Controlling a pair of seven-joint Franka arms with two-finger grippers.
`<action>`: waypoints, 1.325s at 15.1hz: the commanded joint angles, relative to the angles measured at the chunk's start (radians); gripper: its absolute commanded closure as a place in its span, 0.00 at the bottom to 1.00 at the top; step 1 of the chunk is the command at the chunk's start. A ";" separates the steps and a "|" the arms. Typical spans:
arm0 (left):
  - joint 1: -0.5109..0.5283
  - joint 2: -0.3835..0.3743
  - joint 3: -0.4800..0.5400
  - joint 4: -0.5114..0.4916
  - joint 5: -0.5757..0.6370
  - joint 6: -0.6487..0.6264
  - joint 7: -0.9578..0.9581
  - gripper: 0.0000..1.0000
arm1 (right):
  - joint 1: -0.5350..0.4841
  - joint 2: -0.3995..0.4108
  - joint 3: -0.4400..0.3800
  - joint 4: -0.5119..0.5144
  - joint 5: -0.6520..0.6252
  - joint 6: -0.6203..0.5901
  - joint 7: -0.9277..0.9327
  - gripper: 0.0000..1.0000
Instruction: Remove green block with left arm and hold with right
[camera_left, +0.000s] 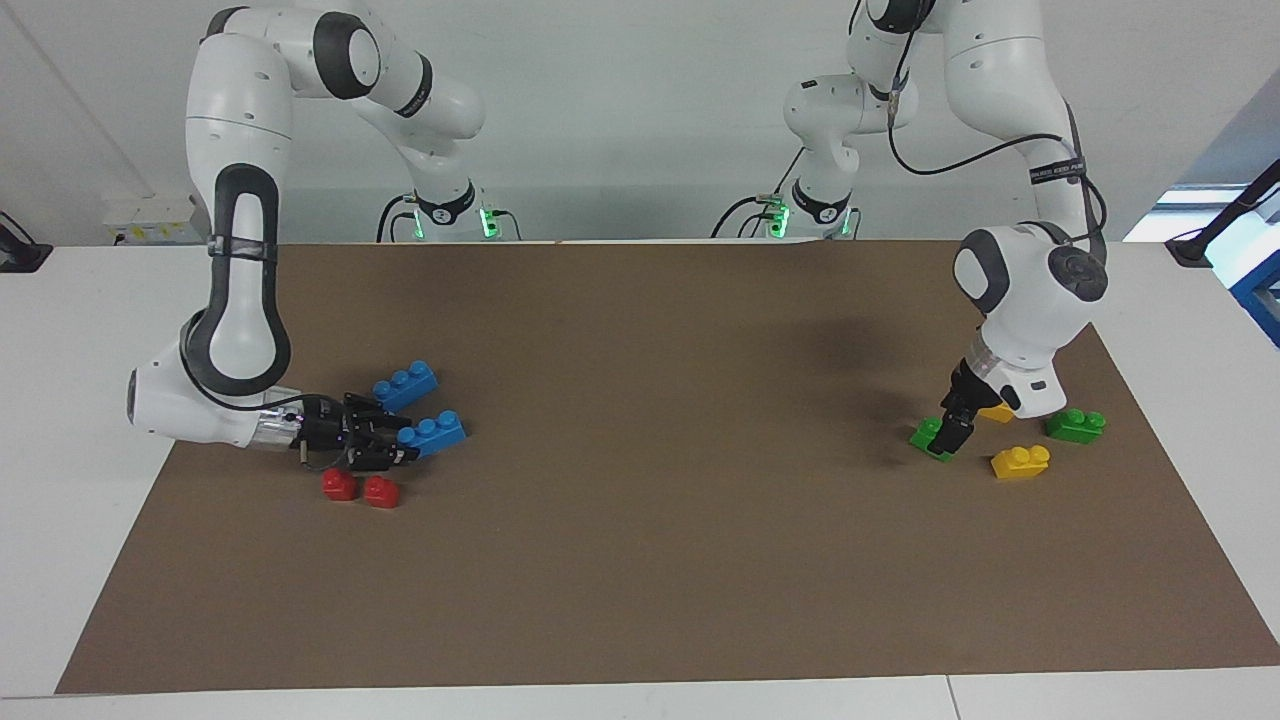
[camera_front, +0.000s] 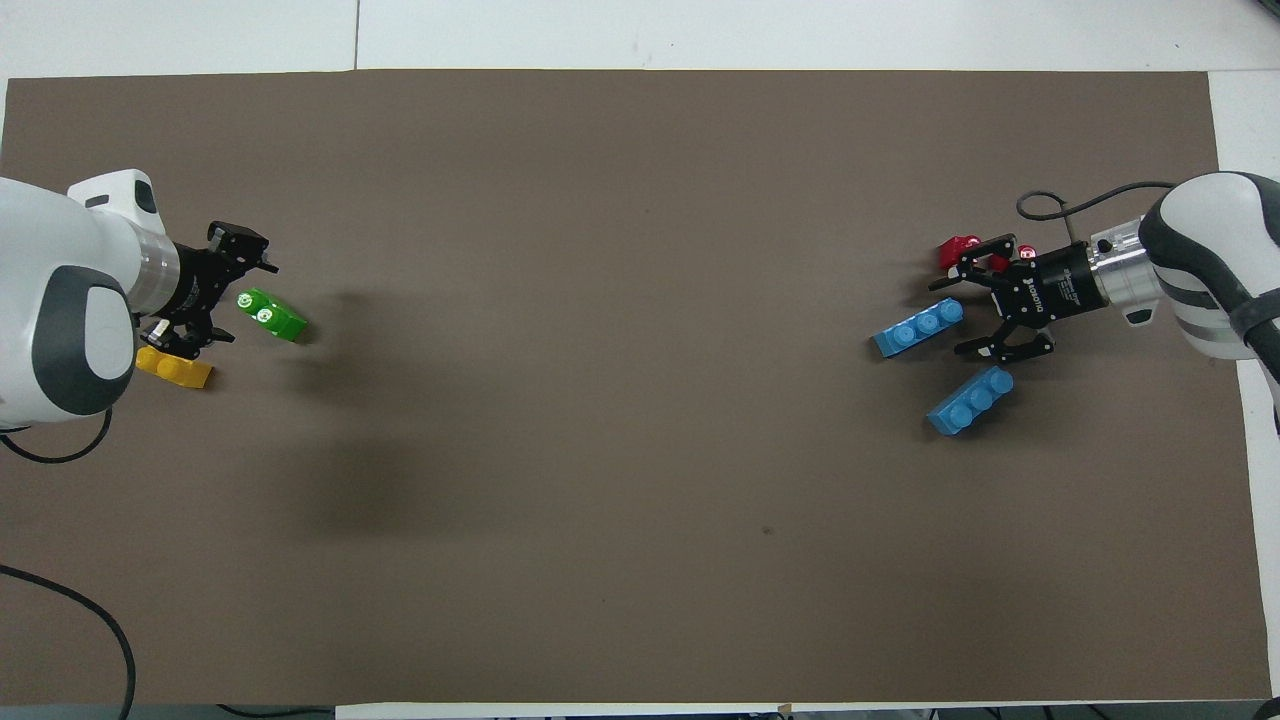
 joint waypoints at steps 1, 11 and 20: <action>-0.001 -0.040 0.005 0.069 -0.010 -0.104 0.027 0.00 | -0.012 -0.009 0.017 0.019 -0.018 -0.007 0.044 0.09; -0.001 -0.137 0.006 0.258 0.112 -0.343 0.765 0.00 | 0.040 -0.155 0.024 0.059 -0.074 -0.013 0.164 0.00; -0.006 -0.198 -0.021 0.258 0.117 -0.405 0.884 0.00 | 0.139 -0.277 0.026 0.217 -0.445 -0.010 0.130 0.00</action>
